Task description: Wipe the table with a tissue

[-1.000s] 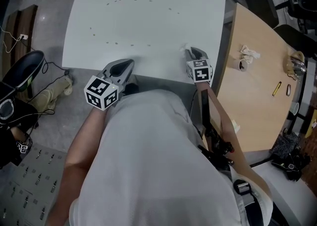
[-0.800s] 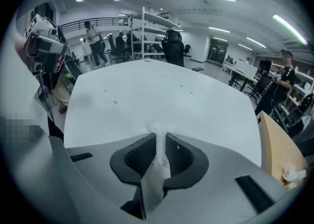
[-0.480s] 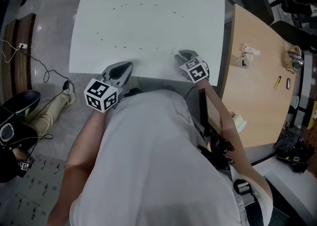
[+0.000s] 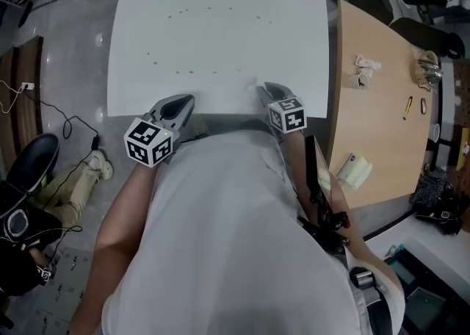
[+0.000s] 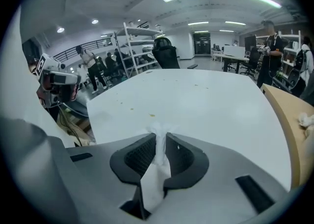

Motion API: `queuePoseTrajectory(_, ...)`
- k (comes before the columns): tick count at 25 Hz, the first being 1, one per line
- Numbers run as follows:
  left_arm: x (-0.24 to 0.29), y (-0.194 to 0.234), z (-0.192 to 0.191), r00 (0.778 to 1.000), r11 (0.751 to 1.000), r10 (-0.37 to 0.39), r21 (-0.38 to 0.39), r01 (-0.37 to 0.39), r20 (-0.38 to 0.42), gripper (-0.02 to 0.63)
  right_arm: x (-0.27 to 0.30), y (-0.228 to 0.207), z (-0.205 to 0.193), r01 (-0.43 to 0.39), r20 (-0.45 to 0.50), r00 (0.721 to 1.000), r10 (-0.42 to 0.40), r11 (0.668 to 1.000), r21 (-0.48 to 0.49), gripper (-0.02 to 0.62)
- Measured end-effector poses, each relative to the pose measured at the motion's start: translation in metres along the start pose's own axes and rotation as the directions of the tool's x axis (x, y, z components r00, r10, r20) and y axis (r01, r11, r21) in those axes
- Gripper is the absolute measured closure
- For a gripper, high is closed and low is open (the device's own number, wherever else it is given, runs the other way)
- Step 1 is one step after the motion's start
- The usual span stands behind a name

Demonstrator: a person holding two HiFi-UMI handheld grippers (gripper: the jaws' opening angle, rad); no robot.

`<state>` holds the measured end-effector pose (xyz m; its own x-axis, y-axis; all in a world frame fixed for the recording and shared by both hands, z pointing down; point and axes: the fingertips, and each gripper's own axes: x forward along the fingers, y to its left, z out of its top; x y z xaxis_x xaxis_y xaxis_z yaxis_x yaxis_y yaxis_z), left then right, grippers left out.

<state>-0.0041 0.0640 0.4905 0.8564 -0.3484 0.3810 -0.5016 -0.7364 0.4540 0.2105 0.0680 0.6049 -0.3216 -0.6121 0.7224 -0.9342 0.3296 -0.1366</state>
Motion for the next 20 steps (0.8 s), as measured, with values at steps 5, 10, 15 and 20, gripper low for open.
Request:
queuePoseTrajectory(5, -0.005, 0.005, 0.001, 1.000, 1.000, 0.009, -0.003, -0.009, 0.017, 0.600, 0.004, -0.017, 0.014, 0.057, 0.029, 0.998, -0.058, 0.998, 0.033, 0.534)
queuePoseTrajectory(10, -0.014, 0.013, 0.001, 0.999, 0.999, 0.042, -0.017, -0.041, 0.025, 0.600, 0.017, -0.058, 0.030, 0.213, -0.015, 0.977, -0.214, 0.976, -0.052, 0.534)
queuePoseTrajectory(15, -0.030, 0.025, -0.005, 0.995, 0.995, 0.095, -0.046, -0.094, 0.019, 0.600, 0.043, -0.049, 0.040, 0.228, -0.030, 0.972, -0.235, 0.961, -0.158, 0.534)
queuePoseTrajectory(20, -0.041, 0.033, -0.005, 0.990, 0.989, 0.135, -0.071, -0.132, 0.031, 0.600, 0.047, -0.034, 0.041, 0.297, -0.015, 0.948, -0.319, 0.898, -0.324, 0.534)
